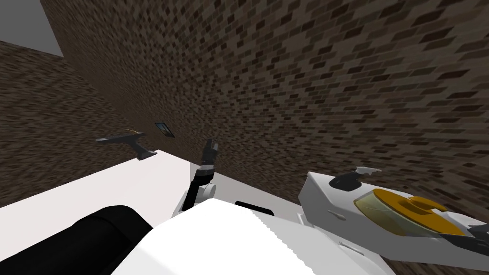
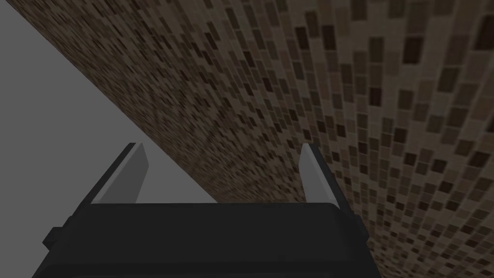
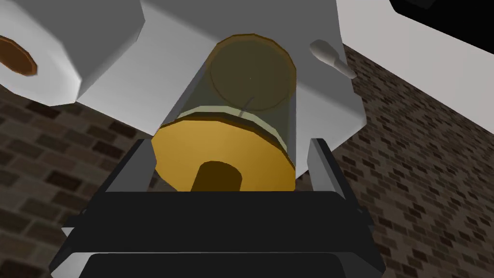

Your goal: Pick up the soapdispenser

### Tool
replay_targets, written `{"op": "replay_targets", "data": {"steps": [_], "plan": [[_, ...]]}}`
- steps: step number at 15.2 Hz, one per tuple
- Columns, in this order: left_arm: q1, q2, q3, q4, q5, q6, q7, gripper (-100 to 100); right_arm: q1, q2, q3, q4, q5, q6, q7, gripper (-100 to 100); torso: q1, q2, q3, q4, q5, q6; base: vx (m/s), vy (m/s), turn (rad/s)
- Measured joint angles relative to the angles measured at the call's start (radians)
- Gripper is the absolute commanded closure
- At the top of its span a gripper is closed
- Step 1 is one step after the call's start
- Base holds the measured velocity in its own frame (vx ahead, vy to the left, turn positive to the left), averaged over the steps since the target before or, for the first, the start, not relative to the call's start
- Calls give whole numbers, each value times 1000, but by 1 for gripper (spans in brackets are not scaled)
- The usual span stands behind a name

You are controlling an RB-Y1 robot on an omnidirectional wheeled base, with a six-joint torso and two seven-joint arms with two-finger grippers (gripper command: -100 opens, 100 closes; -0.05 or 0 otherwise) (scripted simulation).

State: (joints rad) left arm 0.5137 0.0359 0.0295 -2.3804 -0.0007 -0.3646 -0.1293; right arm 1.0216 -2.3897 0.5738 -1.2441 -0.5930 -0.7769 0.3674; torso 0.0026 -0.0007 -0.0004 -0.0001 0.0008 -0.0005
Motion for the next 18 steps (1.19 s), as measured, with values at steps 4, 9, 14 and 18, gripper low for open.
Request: {"op": "replay_targets", "data": {"steps": [4, 9, 14, 18], "plan": [[0, 0, 0, 0, 0, 0, 0, 0, 22, -78, 14, 39, -19, -3, 12, -100, 0, 0, 0, 0, 0, 0, -1, 21, 126], [0, 0, 0, 0, 0, 0, 0, 0, 41, -56, -1, 52, -10, 16, 27, -100, -3, 0, 0, 0, -1, 1, 18, -3, 85], [0, 0, 0, 0, 0, 0, 0, 0, 50, -24, -16, 48, 2, 37, 36, 100, -3, 1, 0, 0, -1, 1, 12, -8, 23], [0, 0, 0, 0, 0, 0, 0, 0, 47, -35, -12, 50, -2, 32, 35, 100, -3, 2, 1, 1, 0, 2, -11, 4, -71]]}}
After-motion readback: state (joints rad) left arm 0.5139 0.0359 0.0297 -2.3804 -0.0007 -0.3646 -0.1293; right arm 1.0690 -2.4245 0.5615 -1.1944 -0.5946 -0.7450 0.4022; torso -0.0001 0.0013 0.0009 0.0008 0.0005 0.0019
